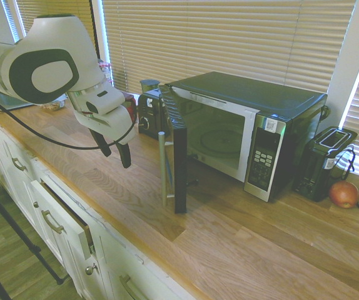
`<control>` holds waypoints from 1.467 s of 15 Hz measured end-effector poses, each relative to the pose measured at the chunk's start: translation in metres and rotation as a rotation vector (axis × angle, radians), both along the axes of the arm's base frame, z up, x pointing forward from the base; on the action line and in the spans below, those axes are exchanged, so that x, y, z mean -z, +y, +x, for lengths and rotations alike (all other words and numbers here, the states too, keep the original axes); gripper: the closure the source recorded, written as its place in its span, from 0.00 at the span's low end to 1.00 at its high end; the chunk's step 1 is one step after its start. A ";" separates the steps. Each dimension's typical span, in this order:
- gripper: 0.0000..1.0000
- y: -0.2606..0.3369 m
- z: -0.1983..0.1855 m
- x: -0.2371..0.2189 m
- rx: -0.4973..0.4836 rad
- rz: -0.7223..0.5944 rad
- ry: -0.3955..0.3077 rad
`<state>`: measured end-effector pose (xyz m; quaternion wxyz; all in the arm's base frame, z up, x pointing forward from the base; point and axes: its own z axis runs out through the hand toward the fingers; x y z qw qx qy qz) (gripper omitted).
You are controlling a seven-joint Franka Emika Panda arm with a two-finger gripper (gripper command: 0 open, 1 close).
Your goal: Close the microwave
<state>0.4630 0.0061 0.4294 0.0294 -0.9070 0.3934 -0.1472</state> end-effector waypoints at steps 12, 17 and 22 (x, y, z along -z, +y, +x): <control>0.00 -0.057 0.035 -0.056 0.151 -0.061 -0.236; 0.00 -0.073 0.072 -0.062 0.184 -0.058 -0.258; 0.00 -0.095 0.128 -0.067 0.210 -0.052 -0.272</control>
